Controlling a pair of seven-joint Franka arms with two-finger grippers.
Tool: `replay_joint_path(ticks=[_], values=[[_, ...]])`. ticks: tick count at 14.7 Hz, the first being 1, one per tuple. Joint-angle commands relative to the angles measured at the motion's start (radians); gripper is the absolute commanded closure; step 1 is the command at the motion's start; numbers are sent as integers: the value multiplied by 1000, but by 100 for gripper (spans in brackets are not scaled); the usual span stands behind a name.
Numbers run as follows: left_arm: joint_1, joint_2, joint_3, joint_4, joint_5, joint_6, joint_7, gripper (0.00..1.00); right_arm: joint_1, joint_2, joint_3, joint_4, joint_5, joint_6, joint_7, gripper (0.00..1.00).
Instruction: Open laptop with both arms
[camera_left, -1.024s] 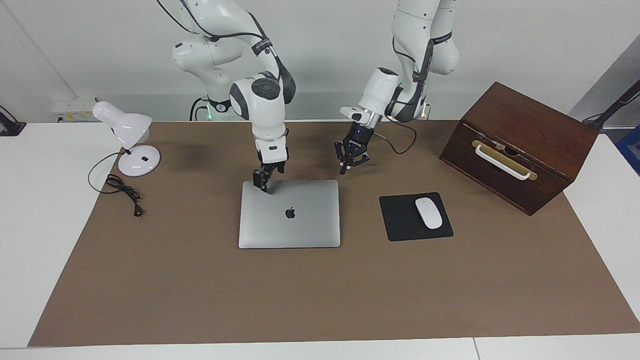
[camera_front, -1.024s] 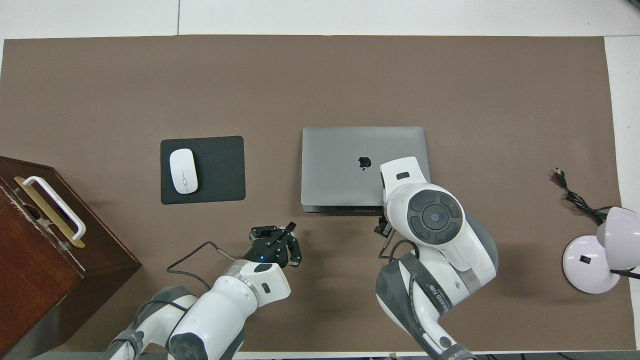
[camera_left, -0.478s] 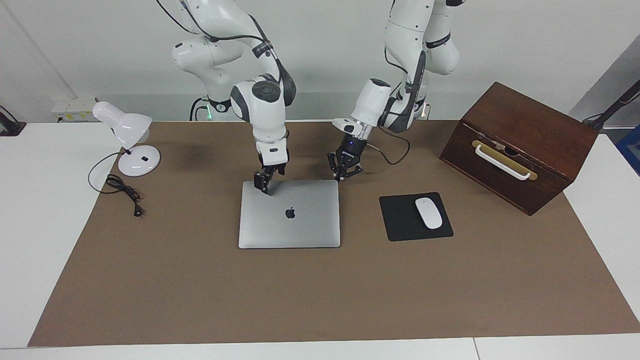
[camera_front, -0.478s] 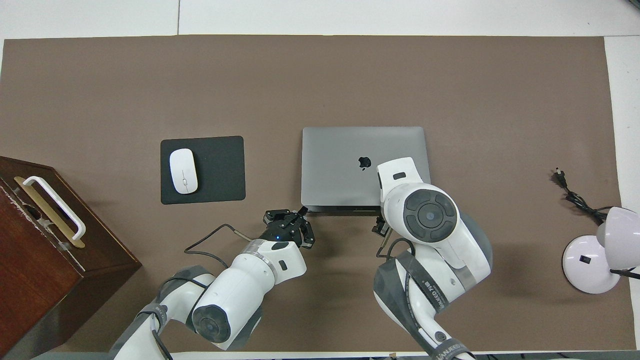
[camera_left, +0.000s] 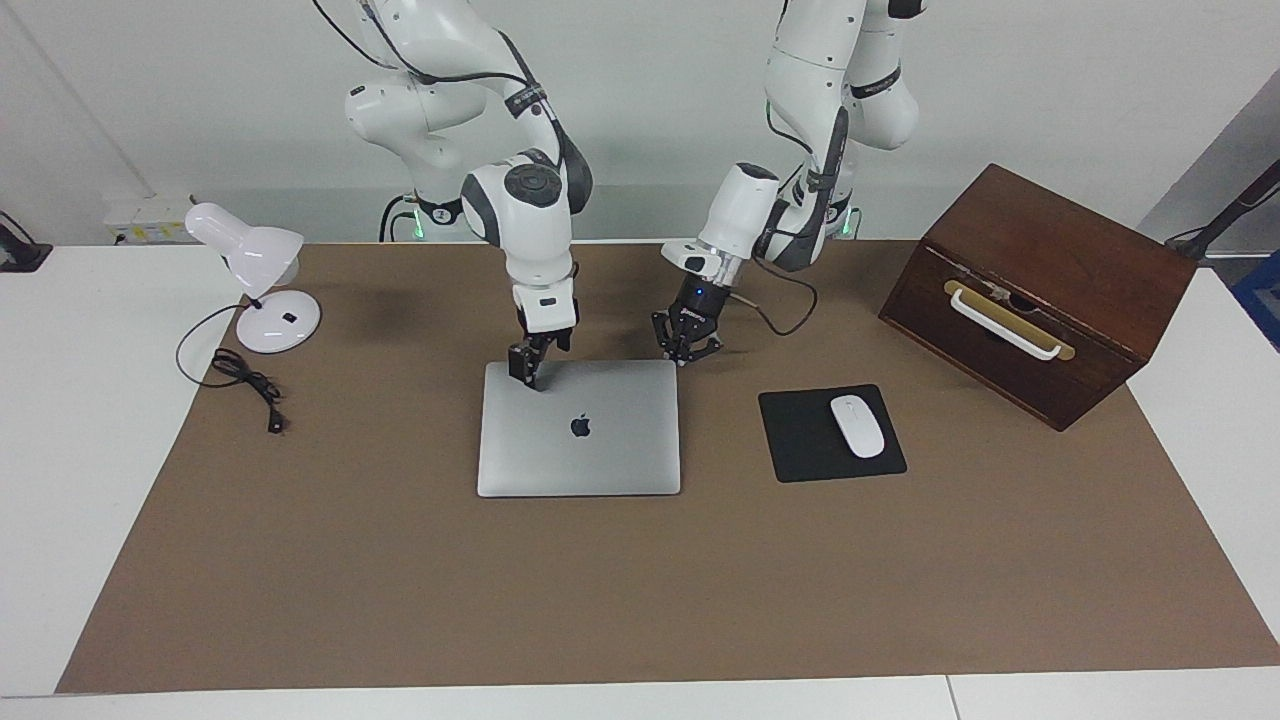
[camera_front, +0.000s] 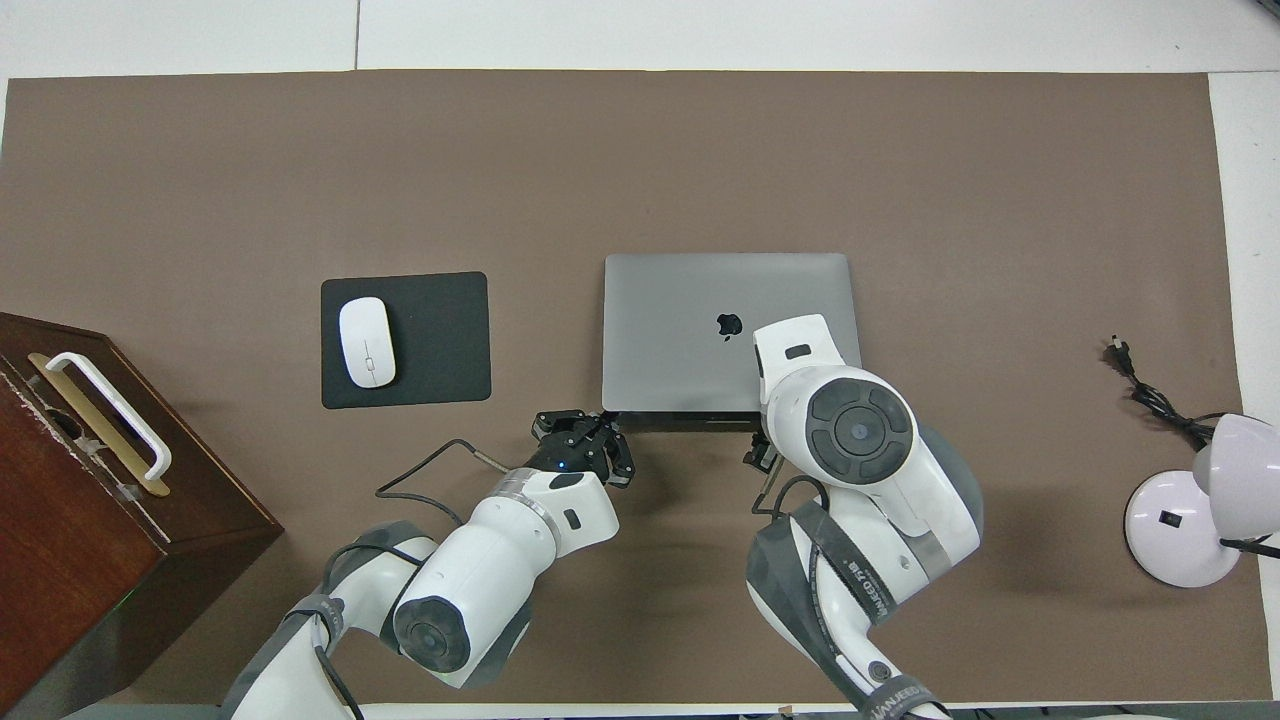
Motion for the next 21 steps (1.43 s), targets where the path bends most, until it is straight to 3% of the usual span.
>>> replay_joint_path(ticks=[1, 10, 21], values=[[-7, 42, 9, 36, -5, 22, -8, 100, -1, 4, -1, -10, -23, 39, 27, 0], [-2, 94, 12, 67, 20, 23, -2, 100, -1, 4, -1, -10, -23, 40, 27, 0], [-1, 97, 13, 67, 41, 23, 9, 100, -8, 39, -1, 1, -43, 91, 25, 0]])
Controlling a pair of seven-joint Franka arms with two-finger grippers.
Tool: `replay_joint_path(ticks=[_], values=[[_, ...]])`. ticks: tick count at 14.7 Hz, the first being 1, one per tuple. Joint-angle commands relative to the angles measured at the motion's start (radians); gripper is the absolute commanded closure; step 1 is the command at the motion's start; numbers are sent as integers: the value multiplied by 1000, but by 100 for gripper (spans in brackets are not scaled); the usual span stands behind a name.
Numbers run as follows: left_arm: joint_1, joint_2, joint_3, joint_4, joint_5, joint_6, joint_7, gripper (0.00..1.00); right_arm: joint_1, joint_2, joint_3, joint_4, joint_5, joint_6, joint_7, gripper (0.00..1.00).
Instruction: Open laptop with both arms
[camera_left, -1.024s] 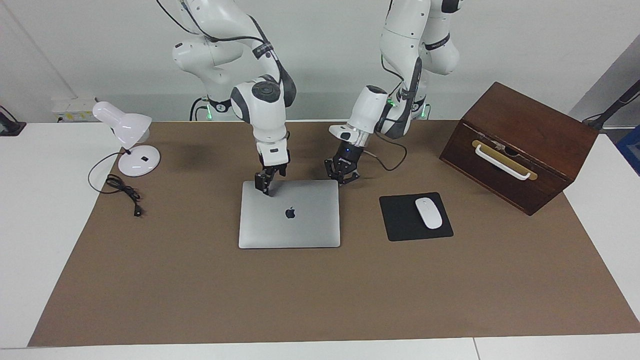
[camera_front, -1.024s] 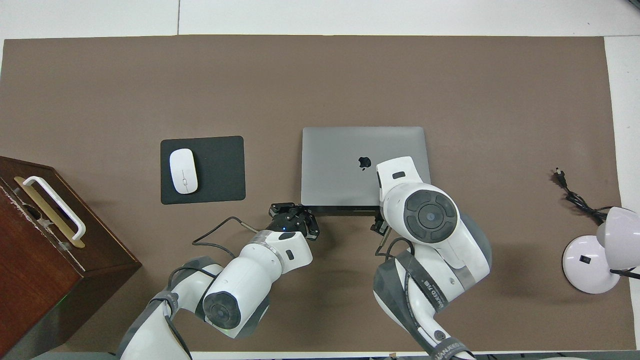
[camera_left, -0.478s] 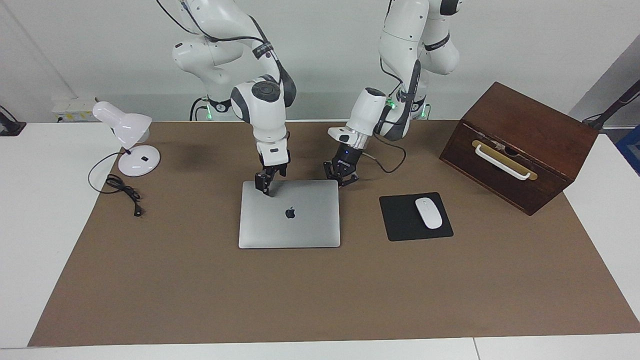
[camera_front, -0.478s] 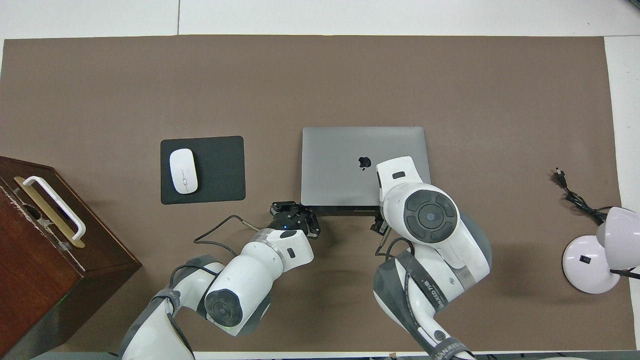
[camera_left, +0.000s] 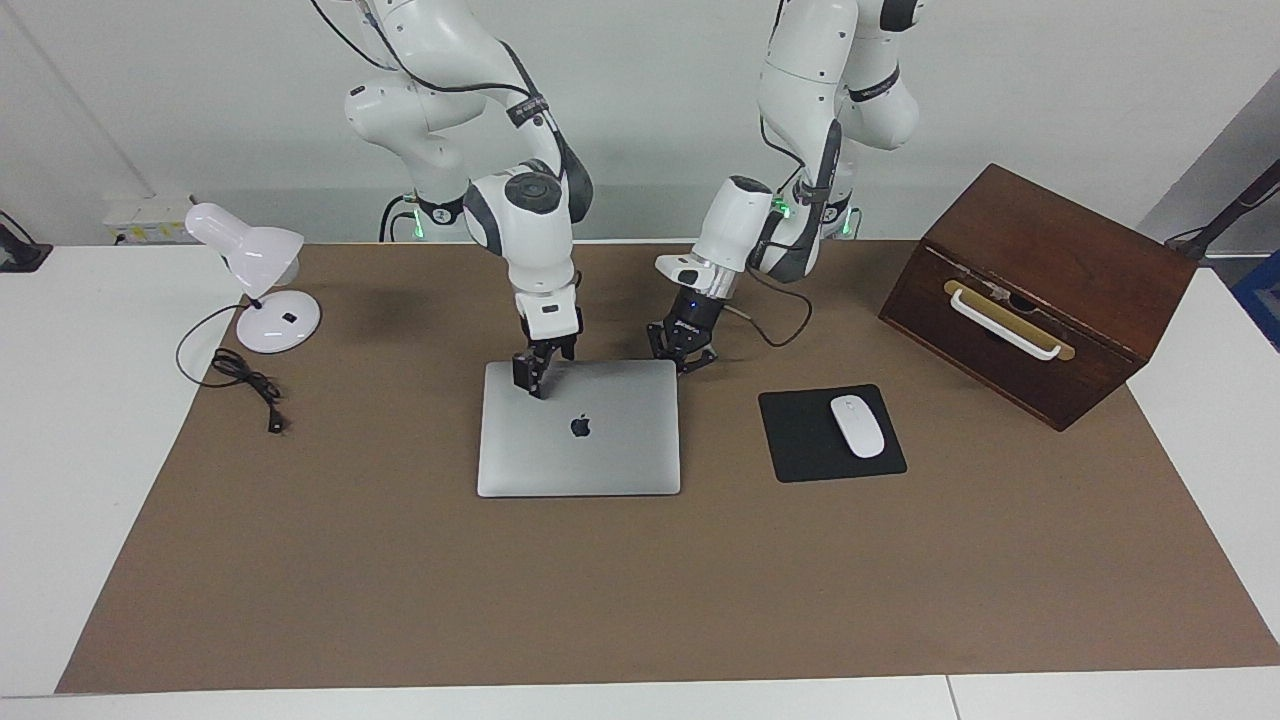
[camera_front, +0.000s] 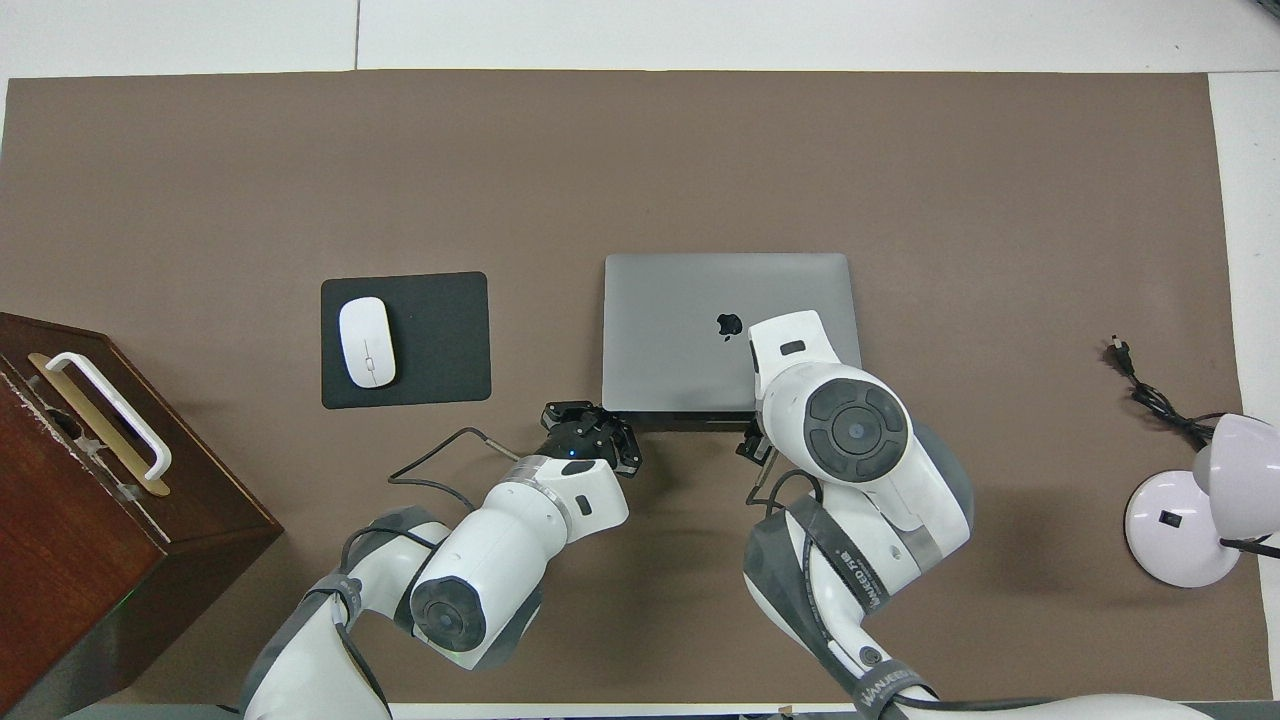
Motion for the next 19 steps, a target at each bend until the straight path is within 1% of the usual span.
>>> replay_joint_path(ticks=[1, 6, 15, 19], values=[[5, 40, 8, 19, 24, 19, 6, 100, -11, 8, 2, 4, -39, 29, 24, 0], [6, 41, 8, 19, 27, 19, 9, 100, -26, 27, 0, 25, -44, 63, 16, 0], [3, 54, 10, 20, 27, 19, 12, 100, -42, 60, 0, 97, -46, 58, 13, 0], [3, 54, 10, 20, 27, 21, 12, 100, -64, 74, -1, 154, -46, 37, 11, 0]])
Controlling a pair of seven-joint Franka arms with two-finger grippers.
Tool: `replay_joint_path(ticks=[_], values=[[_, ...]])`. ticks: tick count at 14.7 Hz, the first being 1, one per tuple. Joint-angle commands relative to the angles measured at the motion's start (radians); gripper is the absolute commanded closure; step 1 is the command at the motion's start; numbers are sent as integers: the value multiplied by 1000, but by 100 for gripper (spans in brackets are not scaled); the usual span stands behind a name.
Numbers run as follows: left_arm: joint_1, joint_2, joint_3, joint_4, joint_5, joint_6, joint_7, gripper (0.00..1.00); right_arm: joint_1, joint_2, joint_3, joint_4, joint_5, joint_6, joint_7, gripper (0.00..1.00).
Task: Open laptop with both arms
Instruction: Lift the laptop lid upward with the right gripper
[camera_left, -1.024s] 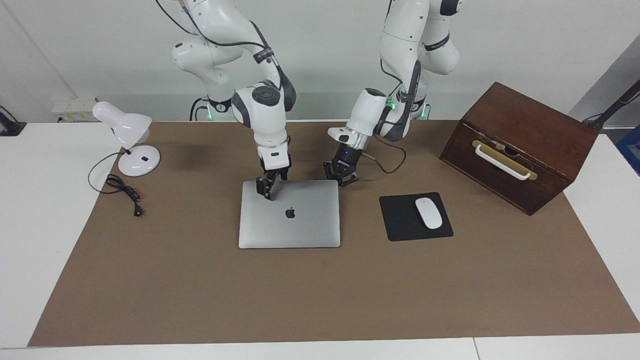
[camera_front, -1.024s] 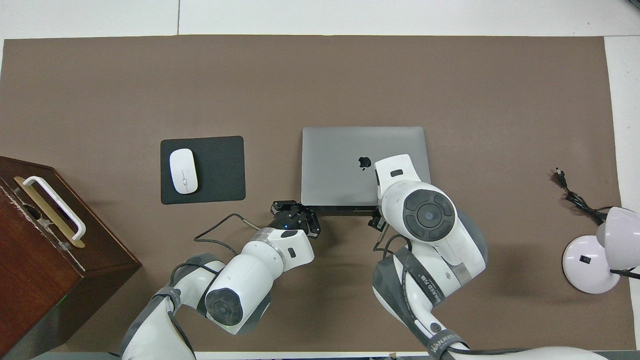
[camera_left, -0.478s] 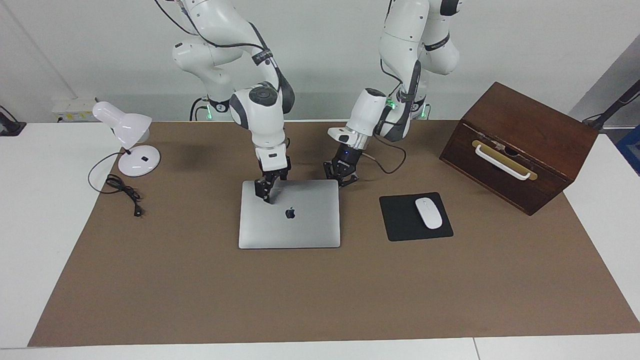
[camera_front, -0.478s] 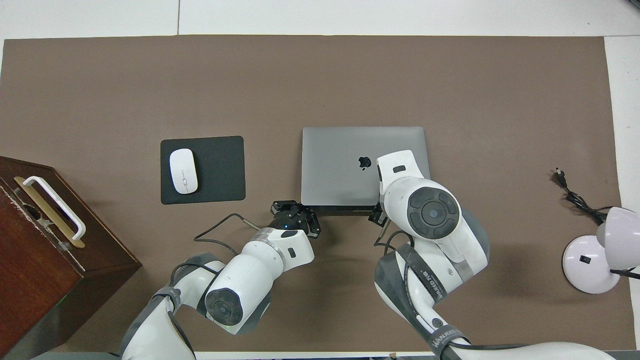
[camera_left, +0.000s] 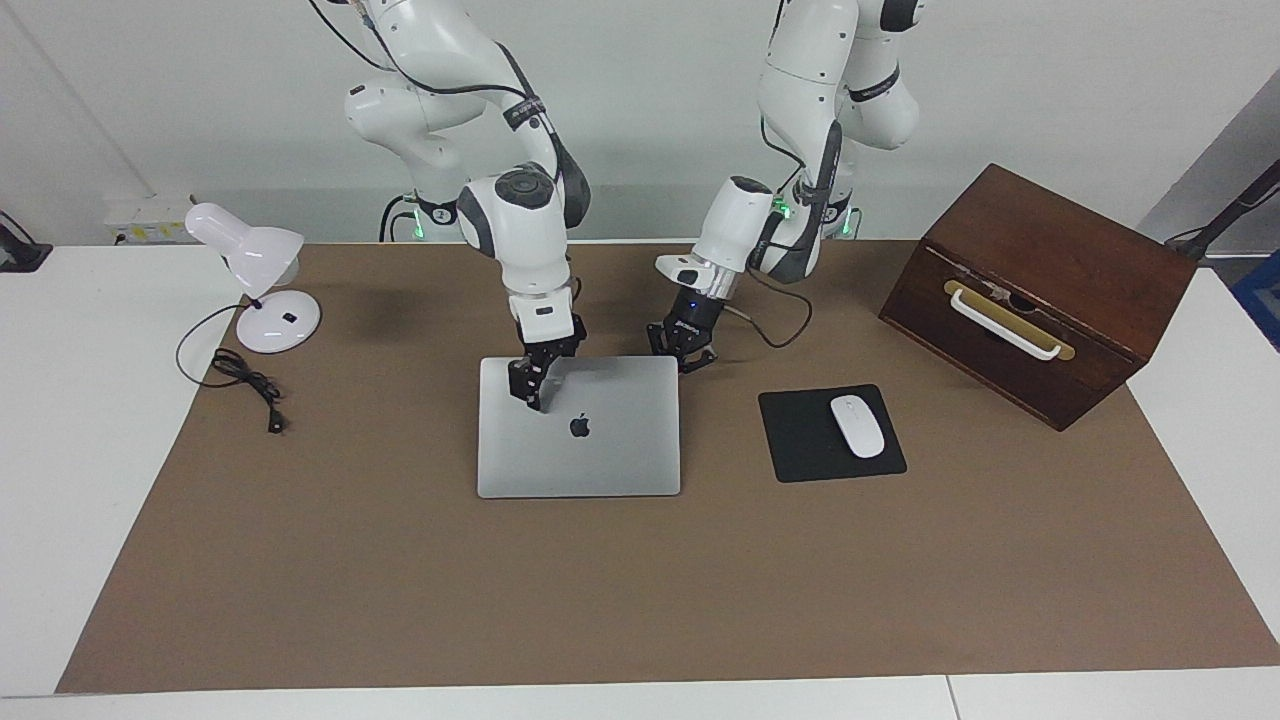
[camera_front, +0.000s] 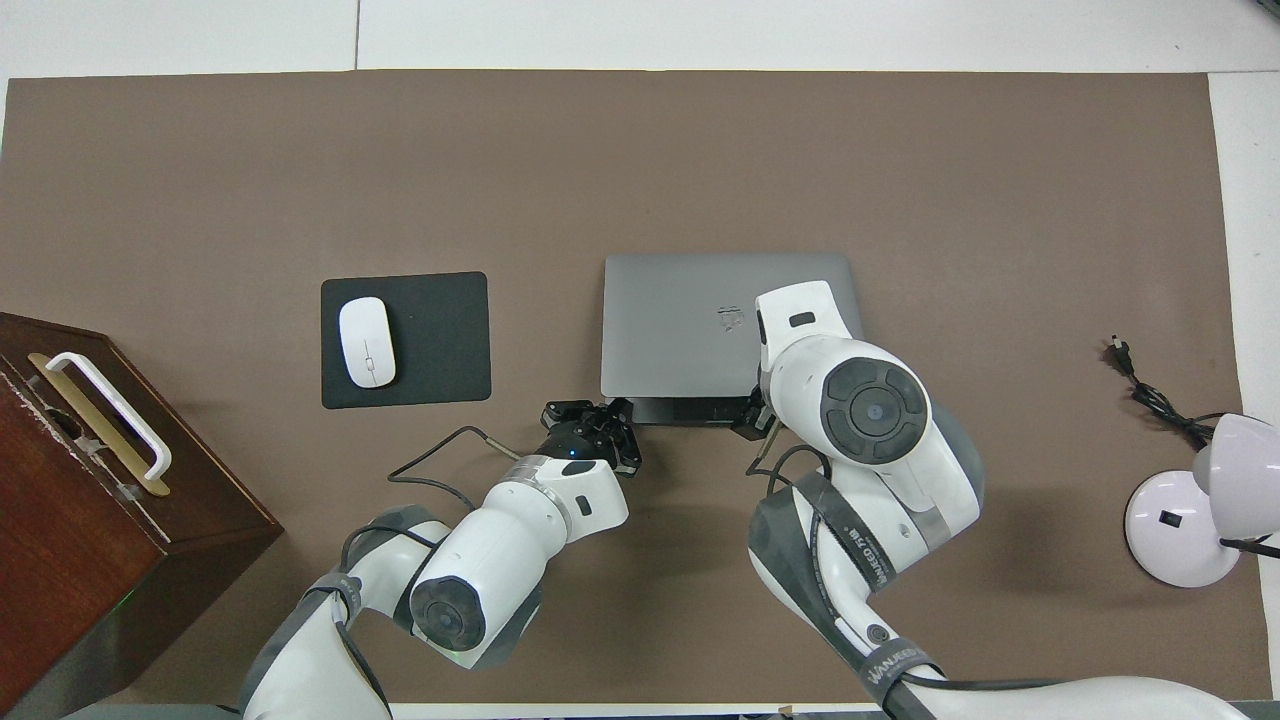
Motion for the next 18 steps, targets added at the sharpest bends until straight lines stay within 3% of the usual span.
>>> replay_joint_path(ticks=[1, 10, 15, 18], values=[[1, 52, 9, 20, 18, 18, 8, 100, -38, 50, 3, 95, -36, -15, 10, 0], [1, 52, 9, 18, 18, 18, 8, 100, -75, 50, 3, 195, -36, -98, -13, 0], [1, 52, 9, 20, 18, 18, 8, 100, -98, 78, 5, 333, -36, -221, -33, 0], [1, 52, 9, 20, 18, 18, 8, 100, -104, 96, 5, 379, -36, -235, -33, 0]])
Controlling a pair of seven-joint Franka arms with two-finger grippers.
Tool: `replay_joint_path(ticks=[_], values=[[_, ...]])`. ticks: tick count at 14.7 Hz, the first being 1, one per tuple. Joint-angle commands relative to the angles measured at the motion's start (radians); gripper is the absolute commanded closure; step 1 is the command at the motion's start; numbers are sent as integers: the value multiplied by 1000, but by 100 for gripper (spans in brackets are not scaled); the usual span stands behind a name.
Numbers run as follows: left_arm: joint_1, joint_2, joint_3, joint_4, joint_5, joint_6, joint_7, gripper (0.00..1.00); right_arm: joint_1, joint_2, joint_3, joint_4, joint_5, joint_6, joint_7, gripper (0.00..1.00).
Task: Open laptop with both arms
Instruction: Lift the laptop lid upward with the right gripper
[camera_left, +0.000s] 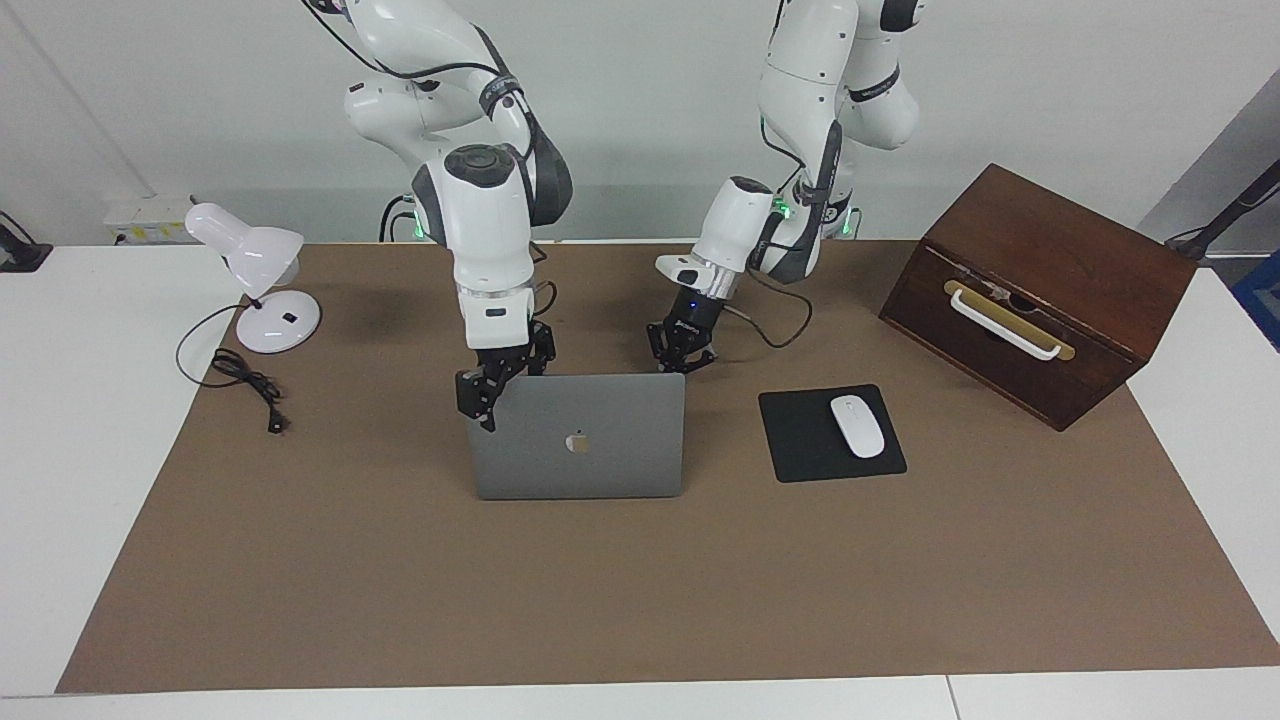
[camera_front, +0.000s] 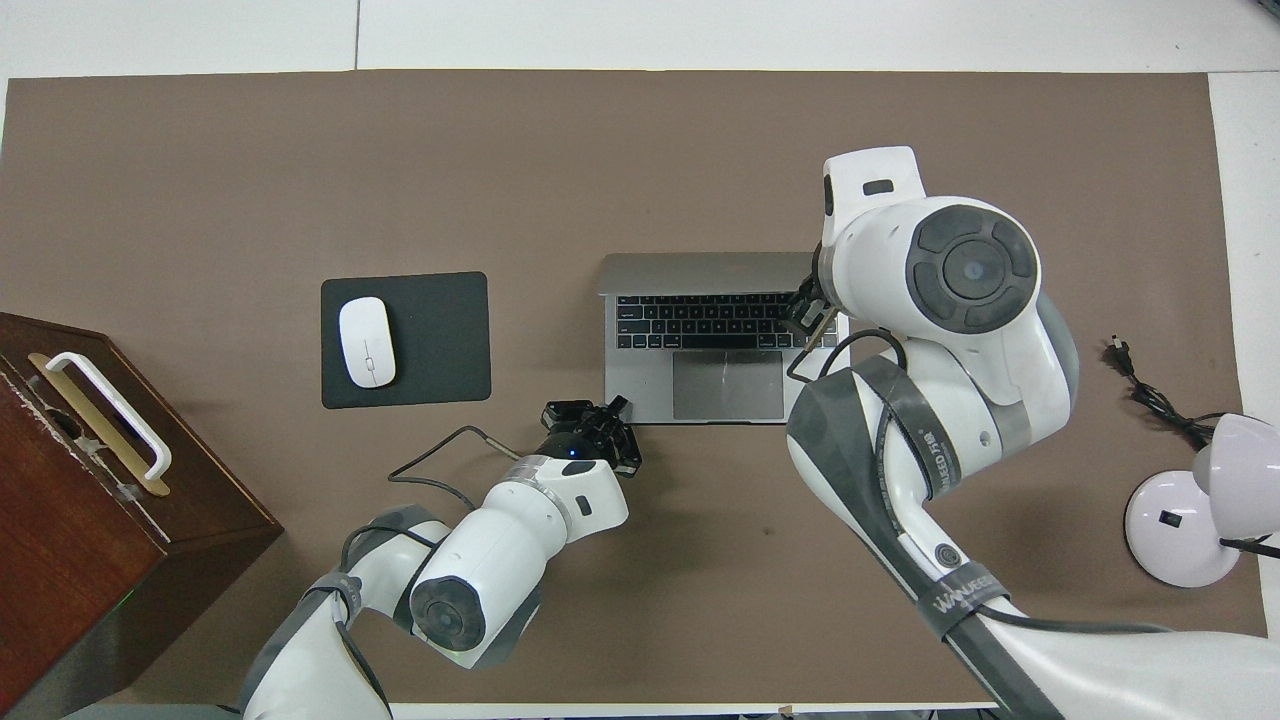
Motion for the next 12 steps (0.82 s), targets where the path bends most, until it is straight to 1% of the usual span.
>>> replay_joint_path(ticks=[1, 3, 6, 12], values=[[3, 51, 9, 20, 17, 17, 8, 100, -17, 45, 7, 75, -21, -18, -15, 0], [1, 51, 9, 20, 17, 17, 8, 100, -32, 62, 7, 114, -19, -21, -15, 0], [1, 51, 9, 20, 17, 17, 8, 100, -67, 81, 9, 127, -16, -6, -17, 0], [1, 53, 9, 20, 17, 17, 8, 100, -86, 124, 9, 190, -12, -4, -23, 0]])
